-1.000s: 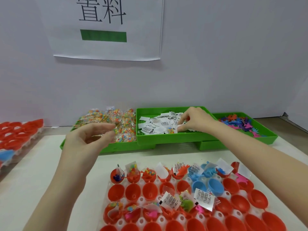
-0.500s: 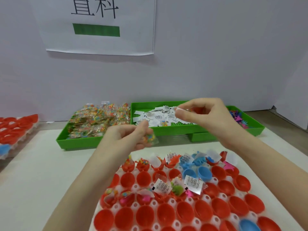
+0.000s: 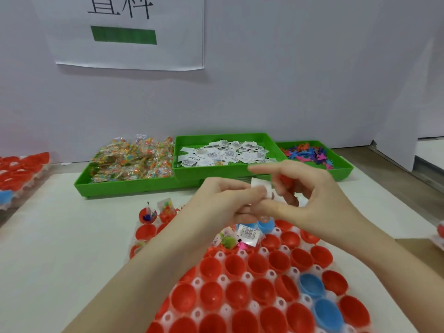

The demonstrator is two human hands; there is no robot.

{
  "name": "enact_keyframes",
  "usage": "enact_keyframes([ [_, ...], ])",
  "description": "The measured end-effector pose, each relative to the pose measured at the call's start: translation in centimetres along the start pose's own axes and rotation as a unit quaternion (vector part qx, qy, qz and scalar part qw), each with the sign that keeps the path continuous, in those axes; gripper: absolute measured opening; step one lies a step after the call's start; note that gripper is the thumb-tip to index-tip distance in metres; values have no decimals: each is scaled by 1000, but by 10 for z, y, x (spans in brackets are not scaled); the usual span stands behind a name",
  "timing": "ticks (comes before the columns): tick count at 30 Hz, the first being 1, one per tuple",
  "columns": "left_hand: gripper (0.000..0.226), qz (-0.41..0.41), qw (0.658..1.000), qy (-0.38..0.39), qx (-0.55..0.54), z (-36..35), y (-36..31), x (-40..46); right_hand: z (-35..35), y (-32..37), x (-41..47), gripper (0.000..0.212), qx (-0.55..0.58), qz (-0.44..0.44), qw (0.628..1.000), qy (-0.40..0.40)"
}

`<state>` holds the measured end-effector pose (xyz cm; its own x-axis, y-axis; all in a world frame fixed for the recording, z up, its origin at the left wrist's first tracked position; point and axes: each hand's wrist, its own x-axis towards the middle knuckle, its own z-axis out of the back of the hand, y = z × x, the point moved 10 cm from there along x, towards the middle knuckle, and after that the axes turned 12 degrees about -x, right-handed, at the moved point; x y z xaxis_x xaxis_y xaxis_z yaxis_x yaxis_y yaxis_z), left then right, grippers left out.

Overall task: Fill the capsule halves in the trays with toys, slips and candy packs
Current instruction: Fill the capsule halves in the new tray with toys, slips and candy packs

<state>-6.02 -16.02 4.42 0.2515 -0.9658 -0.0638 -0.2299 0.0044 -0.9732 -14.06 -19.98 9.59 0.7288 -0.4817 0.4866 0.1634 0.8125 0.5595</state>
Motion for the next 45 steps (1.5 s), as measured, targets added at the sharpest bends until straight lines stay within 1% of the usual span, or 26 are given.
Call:
enact_keyframes([
  [2,19,-13,1000,-11,3,2,-1,1,0,-10,-5,42,87,-37,995,20],
  [4,17,-38,998,-22,40,4,-3,1,5,-21,-9,39,188,-80,979,5],
  [5,16,-51,997,-24,60,4,-5,1,8,-24,-11,40,219,-94,971,-11],
  [7,15,-80,992,-31,90,4,-10,0,16,-24,-12,36,212,-102,971,-39],
  [9,20,-104,987,-43,112,4,-15,-2,21,-22,-13,24,201,-107,972,-56],
  [11,22,-116,983,-53,131,3,-18,-2,26,-20,-13,17,226,-113,965,-69],
  [13,24,-118,982,-53,138,2,-20,-3,30,-15,-13,15,211,-106,969,-78],
  [15,28,-121,982,-47,140,-1,-22,-4,29,-4,-11,16,149,-80,984,-60],
  [17,32,-133,980,-41,144,-3,-25,-6,24,4,-7,27,65,-59,996,-32],
  [19,38,-152,974,-30,163,-6,-28,-8,21,5,-3,37,10,-62,998,-24],
  [22,41,-178,964,-10,198,-11,-31,-11,21,2,2,40,-30,-70,997,-26],
  [27,40,-185,959,9,215,-12,-27,-10,13,-5,1,37,-6,-91,996,-2],
  [30,36,-168,964,17,206,-11,-22,-7,11,-7,0,34,11,-94,996,-4],
  [32,32,-144,972,26,182,-10,-17,-4,11,-8,-1,32,-1,-94,996,-2],
  [34,24,-122,979,39,157,-11,-13,-2,12,-9,-2,30,-16,-95,995,-7],
  [36,17,-114,983,44,137,-13,-12,-2,16,-10,-4,26,-16,-94,995,-22],
  [39,13,-113,989,35,93,-15,-13,-2,23,-7,-4,17,0,-87,995,-45],
  [40,14,-114,990,30,76,-14,-13,-2,25,-7,-4,17,-2,-86,995,-49],
  [43,29,-112,993,27,22,-14,-11,2,26,-9,-3,16,1,-85,995,-55],
  [45,33,-110,994,18,17,-15,-9,4,25,-13,-4,11,14,-97,993,-59],
])
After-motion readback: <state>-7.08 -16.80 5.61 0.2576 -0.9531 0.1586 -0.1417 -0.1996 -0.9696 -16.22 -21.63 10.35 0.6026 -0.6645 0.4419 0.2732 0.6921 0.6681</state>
